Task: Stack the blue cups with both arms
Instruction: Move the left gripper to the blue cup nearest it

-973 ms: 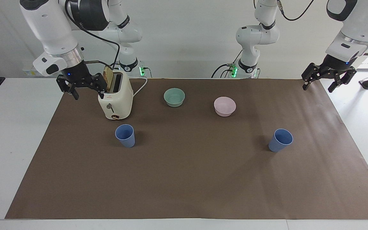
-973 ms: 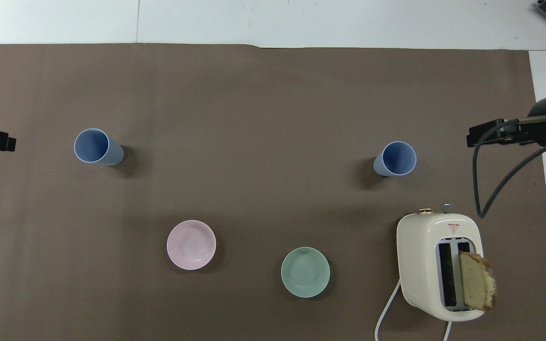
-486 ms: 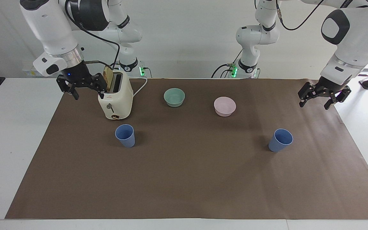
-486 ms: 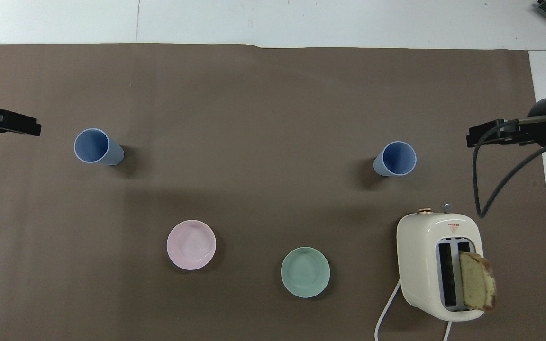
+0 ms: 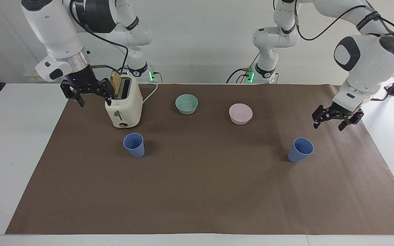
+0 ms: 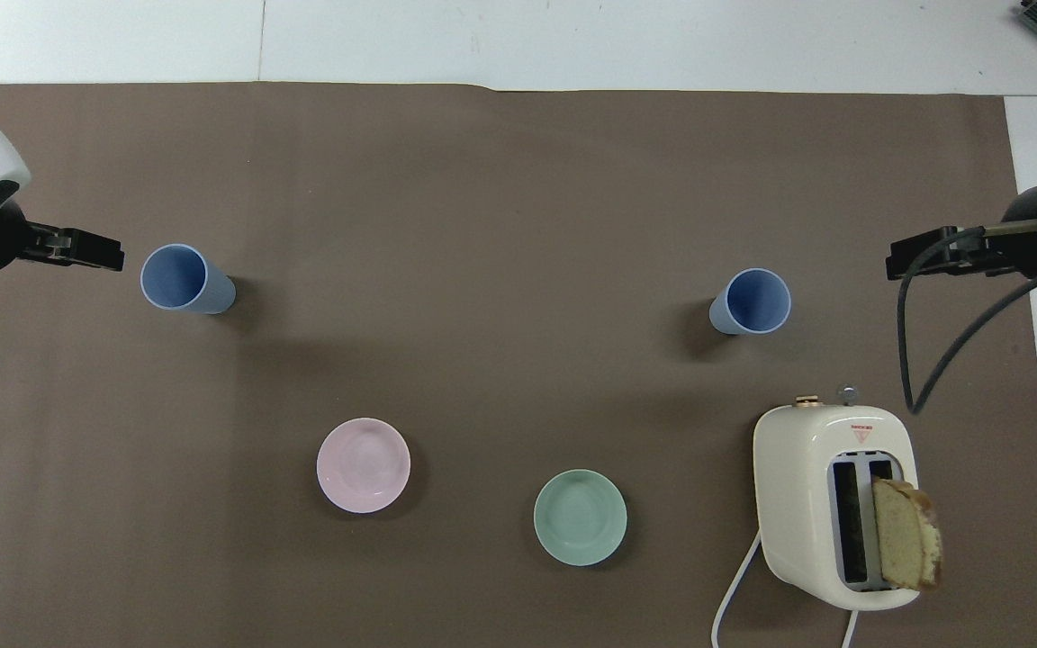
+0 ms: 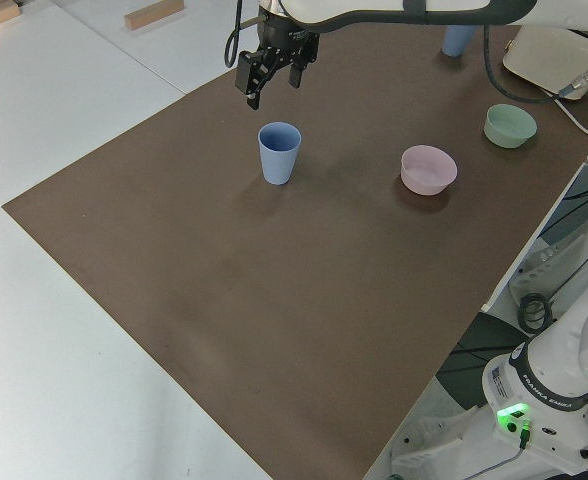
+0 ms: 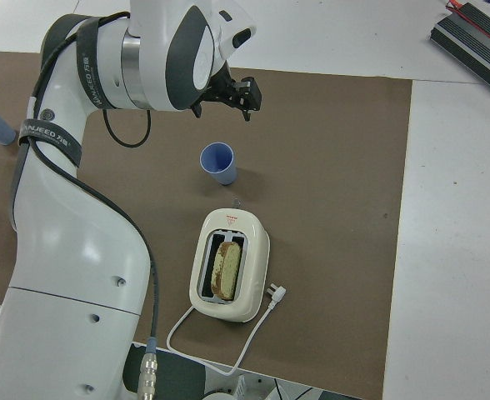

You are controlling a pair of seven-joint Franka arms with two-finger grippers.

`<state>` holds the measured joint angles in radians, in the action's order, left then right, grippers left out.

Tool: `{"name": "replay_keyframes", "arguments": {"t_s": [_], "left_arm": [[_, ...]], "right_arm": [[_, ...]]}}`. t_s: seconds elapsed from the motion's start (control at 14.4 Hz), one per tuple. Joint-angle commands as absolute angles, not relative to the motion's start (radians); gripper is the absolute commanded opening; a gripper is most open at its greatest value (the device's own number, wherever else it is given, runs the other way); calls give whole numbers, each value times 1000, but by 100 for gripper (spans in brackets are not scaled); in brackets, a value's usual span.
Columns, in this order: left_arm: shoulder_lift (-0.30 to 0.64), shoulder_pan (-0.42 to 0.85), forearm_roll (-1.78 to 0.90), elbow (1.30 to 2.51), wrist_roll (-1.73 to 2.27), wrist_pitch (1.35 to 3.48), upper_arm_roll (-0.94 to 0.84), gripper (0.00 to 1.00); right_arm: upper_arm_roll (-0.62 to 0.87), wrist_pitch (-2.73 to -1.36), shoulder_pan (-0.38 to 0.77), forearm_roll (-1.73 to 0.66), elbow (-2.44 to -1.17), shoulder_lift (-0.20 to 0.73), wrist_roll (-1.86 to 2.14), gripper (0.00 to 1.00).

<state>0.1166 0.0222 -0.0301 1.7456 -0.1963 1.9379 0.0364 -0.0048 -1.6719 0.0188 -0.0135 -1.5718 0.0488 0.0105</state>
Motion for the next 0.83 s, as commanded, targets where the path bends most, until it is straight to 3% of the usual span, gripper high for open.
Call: {"name": "replay_keyframes", "arguments": {"t_s": [0.0,0.42,0.63,0.76], "left_arm": [[109,25,-20,1822,-209,2002,41,100],[147,29,-23,1893,-202,2086,40,99],[170,29,-29,1916,-201,2136,40,83],[198,38,-31,1922,-177,2216,40,82]], "right_arm": [[-3,-1674,8,-29,-1601,21,38,100],[-3,-1675,8,-29,-1611,15,40,100],[-3,-1677,8,-29,-1611,15,38,100],[-3,-1675,8,-29,-1612,15,38,100]]}}
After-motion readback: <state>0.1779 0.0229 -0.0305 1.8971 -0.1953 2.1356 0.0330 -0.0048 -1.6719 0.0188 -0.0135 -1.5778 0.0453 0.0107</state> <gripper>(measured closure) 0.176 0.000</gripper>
